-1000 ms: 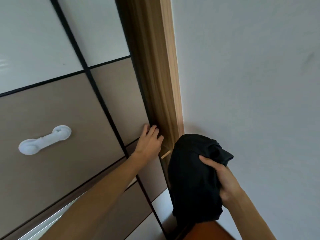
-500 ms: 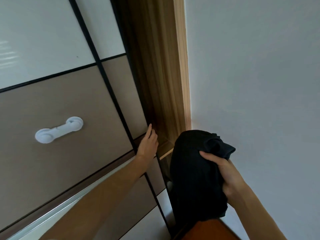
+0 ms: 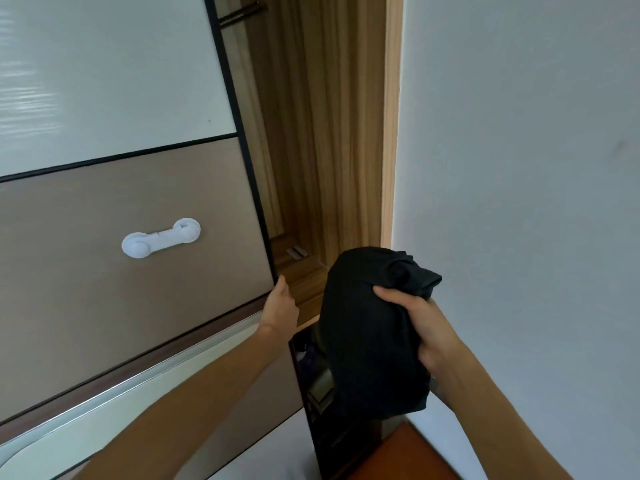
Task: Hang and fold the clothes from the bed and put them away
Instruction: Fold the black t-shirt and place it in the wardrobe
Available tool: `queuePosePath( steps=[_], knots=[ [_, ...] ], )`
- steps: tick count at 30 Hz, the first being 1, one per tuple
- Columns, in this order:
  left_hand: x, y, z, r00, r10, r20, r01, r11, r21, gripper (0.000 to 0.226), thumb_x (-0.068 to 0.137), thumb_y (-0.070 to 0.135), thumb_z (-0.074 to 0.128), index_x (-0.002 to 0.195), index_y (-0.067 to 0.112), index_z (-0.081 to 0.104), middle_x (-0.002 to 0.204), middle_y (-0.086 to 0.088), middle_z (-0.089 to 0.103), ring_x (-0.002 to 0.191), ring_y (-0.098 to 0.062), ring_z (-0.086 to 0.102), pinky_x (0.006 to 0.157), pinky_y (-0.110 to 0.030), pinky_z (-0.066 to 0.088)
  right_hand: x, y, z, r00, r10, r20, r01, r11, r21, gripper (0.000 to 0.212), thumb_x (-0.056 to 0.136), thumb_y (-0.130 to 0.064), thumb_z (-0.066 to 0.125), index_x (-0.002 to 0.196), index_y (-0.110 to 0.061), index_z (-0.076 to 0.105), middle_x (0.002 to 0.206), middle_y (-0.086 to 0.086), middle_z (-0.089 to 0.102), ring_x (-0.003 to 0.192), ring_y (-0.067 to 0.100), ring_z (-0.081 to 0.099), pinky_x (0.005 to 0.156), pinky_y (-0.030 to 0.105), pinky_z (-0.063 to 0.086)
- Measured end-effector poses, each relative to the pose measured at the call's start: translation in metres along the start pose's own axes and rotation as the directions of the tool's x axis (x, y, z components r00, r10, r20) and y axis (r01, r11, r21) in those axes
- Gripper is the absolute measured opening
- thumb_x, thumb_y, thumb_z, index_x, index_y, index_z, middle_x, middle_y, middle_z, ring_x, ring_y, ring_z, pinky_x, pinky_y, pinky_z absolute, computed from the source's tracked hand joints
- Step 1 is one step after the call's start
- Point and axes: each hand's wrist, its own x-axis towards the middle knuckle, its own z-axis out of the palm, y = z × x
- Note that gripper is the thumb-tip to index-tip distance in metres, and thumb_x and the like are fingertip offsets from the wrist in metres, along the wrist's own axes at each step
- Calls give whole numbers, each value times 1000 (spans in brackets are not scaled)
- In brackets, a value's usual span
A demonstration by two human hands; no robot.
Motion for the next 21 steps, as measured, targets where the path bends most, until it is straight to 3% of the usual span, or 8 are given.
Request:
queuePosePath(
  steps=[4,8,11,15,17,21],
  knots=[
    [-25,-3,20,999,8,43,-10,999,51,44,100,41,48,138,20,55,139,-8,56,140,-40,35,116,-63,-3,-9,8,5,1000,14,-9,-14,1000,7,48,75,-17,81,120,-17,67,108,9,75,101,31,71,86,43,57],
    [-55,-7,53,999,-15,52,14,999,29,38,102,37,47,135,23,58,133,-6,60,137,-37,39,114,-65,-7,-17,18,21,1000,26,10,-26,1000,9,38,77,-14,79,113,-17,68,100,6,77,94,28,72,68,35,56],
    [-82,-10,86,996,-79,46,77,997,30,49,100,39,48,144,18,49,148,-13,46,144,-44,24,114,-68,-8,-19,30,42,997,52,49,-52,999,1,42,75,-15,81,115,-18,67,101,6,77,92,28,73,69,35,57],
    [-105,-11,128,978,-209,23,210,978,-5,72,99,46,42,155,4,23,160,-25,20,148,-46,8,112,-68,-15,-19,52,73,988,106,115,-103,994,-28,50,73,-16,82,120,-17,67,106,9,76,93,29,74,75,38,57],
    [-111,-12,136,974,-226,9,226,974,-21,75,98,46,43,155,3,21,160,-26,16,148,-47,5,109,-70,-18,-18,61,87,979,144,146,-138,989,-47,49,73,-17,83,120,-16,68,107,8,76,94,29,74,76,39,57],
    [-118,-13,145,982,-187,1,187,982,-30,67,100,42,40,152,2,29,158,-29,19,147,-50,6,112,-70,-12,-10,74,108,965,183,188,-171,982,-79,47,75,-15,82,120,-15,69,110,9,75,100,31,72,85,43,56]
  ],
)
